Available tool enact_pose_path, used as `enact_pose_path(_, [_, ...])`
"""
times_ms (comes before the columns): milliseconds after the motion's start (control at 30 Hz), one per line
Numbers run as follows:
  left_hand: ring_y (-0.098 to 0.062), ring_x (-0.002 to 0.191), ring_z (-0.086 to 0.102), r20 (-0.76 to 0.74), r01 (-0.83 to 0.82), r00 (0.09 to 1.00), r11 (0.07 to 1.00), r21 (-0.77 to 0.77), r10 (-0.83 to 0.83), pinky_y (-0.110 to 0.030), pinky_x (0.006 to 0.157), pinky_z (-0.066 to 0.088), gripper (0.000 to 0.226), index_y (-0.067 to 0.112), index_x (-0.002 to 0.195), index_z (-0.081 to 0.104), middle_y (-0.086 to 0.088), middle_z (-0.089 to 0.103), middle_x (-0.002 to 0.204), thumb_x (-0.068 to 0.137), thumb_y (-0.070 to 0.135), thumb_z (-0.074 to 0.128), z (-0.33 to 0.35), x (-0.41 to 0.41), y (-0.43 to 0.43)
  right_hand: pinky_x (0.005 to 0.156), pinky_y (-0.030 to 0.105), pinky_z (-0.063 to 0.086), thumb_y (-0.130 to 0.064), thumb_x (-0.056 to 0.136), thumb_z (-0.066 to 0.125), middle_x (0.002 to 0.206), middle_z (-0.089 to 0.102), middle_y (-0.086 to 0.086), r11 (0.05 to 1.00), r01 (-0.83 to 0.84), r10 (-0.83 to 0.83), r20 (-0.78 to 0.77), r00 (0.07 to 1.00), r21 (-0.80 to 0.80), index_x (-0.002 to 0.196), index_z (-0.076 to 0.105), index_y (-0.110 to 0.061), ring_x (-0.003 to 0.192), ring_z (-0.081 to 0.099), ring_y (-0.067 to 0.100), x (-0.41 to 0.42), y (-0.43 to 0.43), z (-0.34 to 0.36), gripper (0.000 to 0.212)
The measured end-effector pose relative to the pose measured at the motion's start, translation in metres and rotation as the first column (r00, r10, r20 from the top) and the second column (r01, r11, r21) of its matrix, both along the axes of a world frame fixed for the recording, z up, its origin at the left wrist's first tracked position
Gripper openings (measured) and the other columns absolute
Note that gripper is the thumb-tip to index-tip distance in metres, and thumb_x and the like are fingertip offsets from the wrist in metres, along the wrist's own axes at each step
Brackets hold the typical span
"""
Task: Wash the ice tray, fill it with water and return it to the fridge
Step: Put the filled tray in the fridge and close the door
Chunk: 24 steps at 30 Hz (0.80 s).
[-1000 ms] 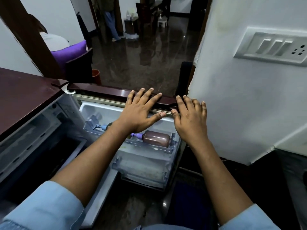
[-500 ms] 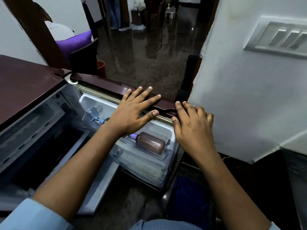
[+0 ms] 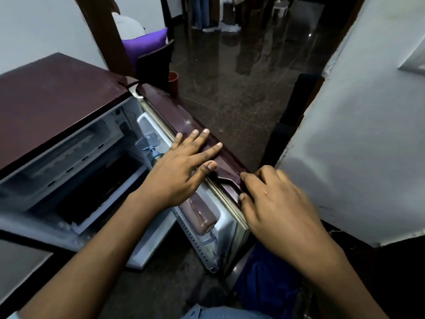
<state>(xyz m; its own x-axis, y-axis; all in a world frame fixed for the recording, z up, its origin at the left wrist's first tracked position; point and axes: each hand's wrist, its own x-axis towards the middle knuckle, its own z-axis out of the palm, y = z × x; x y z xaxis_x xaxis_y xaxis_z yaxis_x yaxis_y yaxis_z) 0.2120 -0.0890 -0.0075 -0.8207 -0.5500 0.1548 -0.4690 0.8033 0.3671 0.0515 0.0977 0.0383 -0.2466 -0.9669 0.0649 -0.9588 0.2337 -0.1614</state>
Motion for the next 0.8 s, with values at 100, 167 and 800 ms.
enact_pose_path(100, [-0.015, 0.164, 0.004, 0.021, -0.06, 0.998, 0.998, -0.032, 0.061, -0.048, 0.133, -0.008, 0.066, 0.041, 0.164, 0.03, 0.004, 0.015, 0.176, 0.107, 0.069, 0.012, 0.0, 0.019, 0.011, 0.087, 0.033, 0.051, -0.044, 0.103, 0.039, 0.115, 0.047, -0.01, 0.995, -0.083, 0.078, 0.087, 0.993, 0.05, 0.141, 0.053, -0.033, 0.108, 0.05, 0.012, 0.006, 0.002, 0.008, 0.042])
enact_pose_path(167, [-0.014, 0.164, 0.003, 0.024, -0.109, 0.994, 0.994, -0.017, 0.109, -0.049, 0.132, -0.011, 0.072, 0.04, 0.164, 0.029, 0.006, 0.015, 0.176, 0.104, 0.074, 0.007, 0.0, 0.032, 0.019, 0.087, 0.033, 0.051, -0.043, 0.103, 0.038, 0.113, 0.046, -0.013, 0.987, -0.15, 0.141, 0.132, 0.981, 0.063, 0.138, 0.055, -0.034, 0.106, 0.049, 0.009, 0.011, -0.001, 0.012, 0.04])
enact_pose_path(800, [-0.009, 0.163, 0.001, 0.199, -0.572, 0.801, 0.82, -0.026, 0.565, -0.039, 0.132, -0.013, 0.083, 0.03, 0.166, 0.026, 0.014, 0.017, 0.174, 0.097, 0.066, -0.004, 0.026, 0.163, 0.07, 0.092, 0.038, 0.055, -0.012, 0.09, 0.057, 0.155, 0.038, -0.005, 0.706, -0.707, 0.699, 0.125, 0.704, 0.032, 0.161, 0.035, -0.027, 0.12, 0.051, 0.025, 0.125, -0.059, -0.024, 0.076])
